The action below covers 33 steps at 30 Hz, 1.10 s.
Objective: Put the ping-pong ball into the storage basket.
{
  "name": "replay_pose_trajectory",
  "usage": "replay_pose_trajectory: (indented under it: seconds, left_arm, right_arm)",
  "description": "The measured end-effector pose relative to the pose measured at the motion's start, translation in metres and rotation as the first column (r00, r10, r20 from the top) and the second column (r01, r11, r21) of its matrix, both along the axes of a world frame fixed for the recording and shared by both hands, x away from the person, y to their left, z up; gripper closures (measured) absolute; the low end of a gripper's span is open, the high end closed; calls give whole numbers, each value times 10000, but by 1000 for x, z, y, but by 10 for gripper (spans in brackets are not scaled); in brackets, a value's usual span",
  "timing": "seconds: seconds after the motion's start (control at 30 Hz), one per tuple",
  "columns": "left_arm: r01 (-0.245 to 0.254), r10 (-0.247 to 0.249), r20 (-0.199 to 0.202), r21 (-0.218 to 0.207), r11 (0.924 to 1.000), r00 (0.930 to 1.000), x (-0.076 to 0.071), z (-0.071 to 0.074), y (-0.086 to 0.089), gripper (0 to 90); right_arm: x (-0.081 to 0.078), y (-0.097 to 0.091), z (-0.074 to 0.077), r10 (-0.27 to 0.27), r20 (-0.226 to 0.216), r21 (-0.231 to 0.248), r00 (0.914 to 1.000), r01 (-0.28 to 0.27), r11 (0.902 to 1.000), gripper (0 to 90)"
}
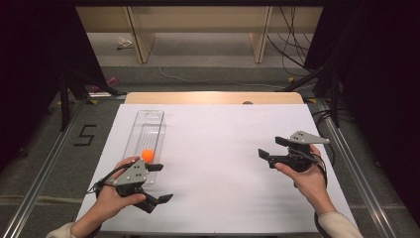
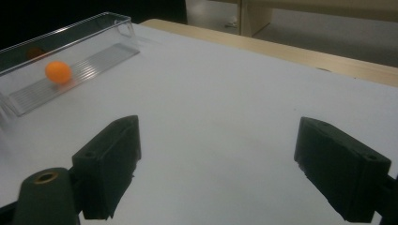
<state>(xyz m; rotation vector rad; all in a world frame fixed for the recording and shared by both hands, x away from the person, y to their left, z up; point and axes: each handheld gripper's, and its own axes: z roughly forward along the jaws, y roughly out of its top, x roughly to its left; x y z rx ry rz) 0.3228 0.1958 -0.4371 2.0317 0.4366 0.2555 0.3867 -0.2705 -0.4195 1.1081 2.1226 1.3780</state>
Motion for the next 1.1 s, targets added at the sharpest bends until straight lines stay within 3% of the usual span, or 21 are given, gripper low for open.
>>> replay_pose_trajectory:
  seconds: [0.53, 1.1]
  left_arm:
    - [-3, 3, 36, -23, 10000, 10000, 0, 1, 1, 41]
    - [61, -61, 24, -5, 10000, 10000, 1, 1, -1, 42]
  right_arm:
    - [-18, -10, -13, -143, -251, -51, 9996, 142, 9999, 161]
    - [-17, -6, -17, -52, -198, -91, 9998, 50, 9999, 161]
